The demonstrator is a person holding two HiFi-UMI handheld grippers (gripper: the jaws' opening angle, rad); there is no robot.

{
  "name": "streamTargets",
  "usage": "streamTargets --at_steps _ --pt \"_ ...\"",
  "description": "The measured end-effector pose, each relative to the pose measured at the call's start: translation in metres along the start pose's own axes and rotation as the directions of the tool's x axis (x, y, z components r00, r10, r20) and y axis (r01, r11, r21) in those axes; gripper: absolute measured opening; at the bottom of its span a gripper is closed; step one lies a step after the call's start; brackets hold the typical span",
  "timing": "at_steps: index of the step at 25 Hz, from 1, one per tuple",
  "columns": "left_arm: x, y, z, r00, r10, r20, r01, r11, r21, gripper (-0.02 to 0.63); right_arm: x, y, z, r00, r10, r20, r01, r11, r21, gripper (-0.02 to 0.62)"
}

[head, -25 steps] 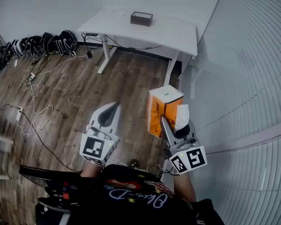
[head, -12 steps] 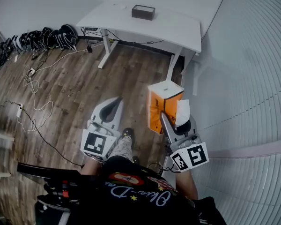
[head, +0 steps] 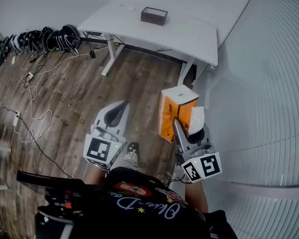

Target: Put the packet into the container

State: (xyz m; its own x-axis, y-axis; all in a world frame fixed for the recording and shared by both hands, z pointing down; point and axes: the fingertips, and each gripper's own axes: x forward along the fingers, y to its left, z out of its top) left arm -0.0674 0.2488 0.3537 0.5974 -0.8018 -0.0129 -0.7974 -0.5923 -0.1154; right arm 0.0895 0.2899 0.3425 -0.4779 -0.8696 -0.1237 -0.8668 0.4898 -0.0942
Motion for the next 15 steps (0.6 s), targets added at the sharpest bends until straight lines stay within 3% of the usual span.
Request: streamTargets --at_steps 15 --pt "0.128 0.129 -0.003 0.999 -0.033 0.024 0.033 0.999 0.007 0.009 0.173 -0.056 0.000 0.999 -0.039 0.011 0.039 0.999 -0.022 0.198"
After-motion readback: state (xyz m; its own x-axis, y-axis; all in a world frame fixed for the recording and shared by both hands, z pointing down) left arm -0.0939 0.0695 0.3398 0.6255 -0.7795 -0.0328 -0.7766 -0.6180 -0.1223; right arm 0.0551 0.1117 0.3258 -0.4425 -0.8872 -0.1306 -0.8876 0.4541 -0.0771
